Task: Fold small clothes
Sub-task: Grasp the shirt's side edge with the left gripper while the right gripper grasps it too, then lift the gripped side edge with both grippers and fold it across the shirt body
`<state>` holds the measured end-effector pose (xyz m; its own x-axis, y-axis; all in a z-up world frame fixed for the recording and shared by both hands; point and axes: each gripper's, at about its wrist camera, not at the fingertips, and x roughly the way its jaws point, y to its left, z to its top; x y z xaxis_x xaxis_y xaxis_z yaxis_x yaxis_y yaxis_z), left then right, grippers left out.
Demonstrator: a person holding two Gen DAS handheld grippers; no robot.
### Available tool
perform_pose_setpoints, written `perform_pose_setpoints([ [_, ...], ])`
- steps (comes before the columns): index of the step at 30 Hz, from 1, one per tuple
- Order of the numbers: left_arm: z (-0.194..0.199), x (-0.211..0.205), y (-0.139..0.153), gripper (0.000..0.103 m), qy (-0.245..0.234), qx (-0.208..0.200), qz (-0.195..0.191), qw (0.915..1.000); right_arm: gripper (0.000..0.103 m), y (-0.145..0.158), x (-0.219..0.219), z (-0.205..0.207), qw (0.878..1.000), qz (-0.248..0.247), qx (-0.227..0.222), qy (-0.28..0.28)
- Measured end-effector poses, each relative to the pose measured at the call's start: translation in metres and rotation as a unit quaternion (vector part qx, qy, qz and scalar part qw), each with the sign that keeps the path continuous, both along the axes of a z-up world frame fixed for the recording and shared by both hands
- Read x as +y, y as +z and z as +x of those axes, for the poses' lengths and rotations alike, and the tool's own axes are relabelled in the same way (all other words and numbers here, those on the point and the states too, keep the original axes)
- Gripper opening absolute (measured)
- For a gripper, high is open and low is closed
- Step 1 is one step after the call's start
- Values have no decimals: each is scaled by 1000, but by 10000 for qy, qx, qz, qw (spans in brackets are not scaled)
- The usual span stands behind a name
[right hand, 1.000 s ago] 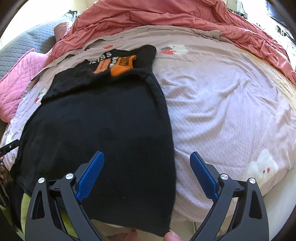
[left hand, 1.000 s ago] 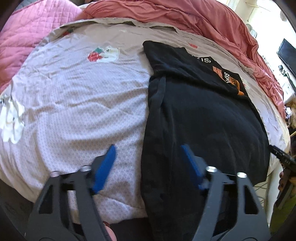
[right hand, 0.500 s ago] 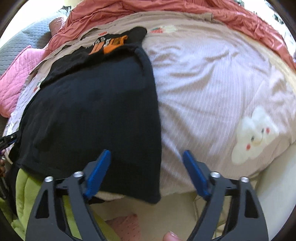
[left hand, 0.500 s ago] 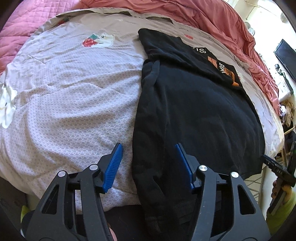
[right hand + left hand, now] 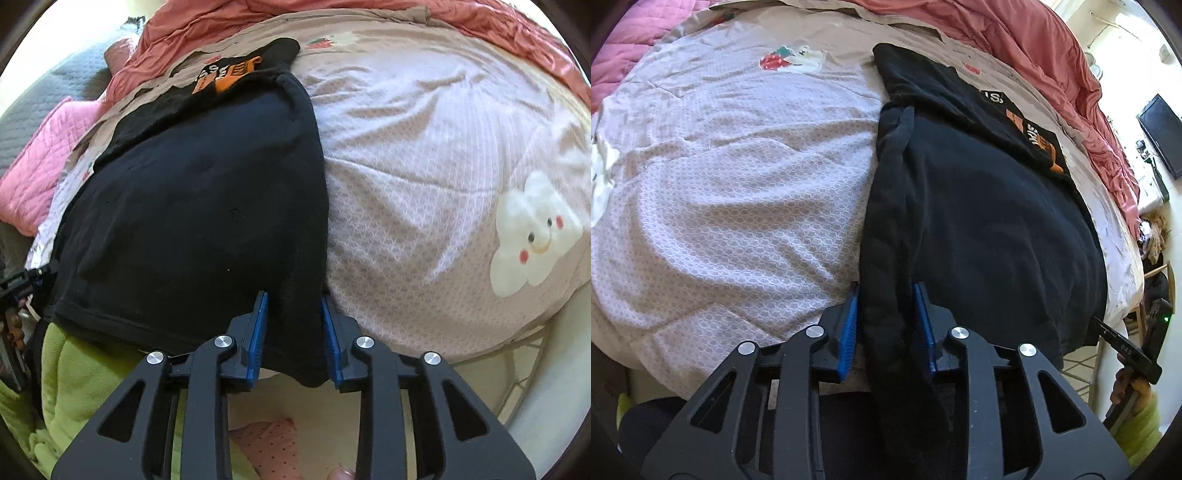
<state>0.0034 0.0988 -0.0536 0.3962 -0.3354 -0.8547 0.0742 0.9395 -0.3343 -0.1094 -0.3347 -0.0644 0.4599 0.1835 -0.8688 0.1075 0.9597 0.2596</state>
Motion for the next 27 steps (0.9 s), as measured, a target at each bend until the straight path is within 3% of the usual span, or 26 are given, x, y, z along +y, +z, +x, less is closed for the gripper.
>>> perform_pose_setpoints([
  [6, 0, -10, -3, 19, -75, -80, 249, 9996, 27, -1, -1, -2, 10000, 21, -74, 5],
  [8, -2, -13, -1, 6, -135, -131, 277, 9994, 22, 1, 0, -3, 9999, -33, -93, 64],
  [12, -7, -16, 12, 4, -158, -353, 338, 9987, 9, 7, 1, -3, 9998, 18, -168, 98],
  [18, -8, -2, 42, 4, -34, -784, 133, 9968, 7, 28, -5, -1, 9987, 238, -439, 23],
  [27, 17, 10, 64, 4, 165, -931, -386, 9948, 7, 77, -12, 28, 9897, 541, -1329, 4],
])
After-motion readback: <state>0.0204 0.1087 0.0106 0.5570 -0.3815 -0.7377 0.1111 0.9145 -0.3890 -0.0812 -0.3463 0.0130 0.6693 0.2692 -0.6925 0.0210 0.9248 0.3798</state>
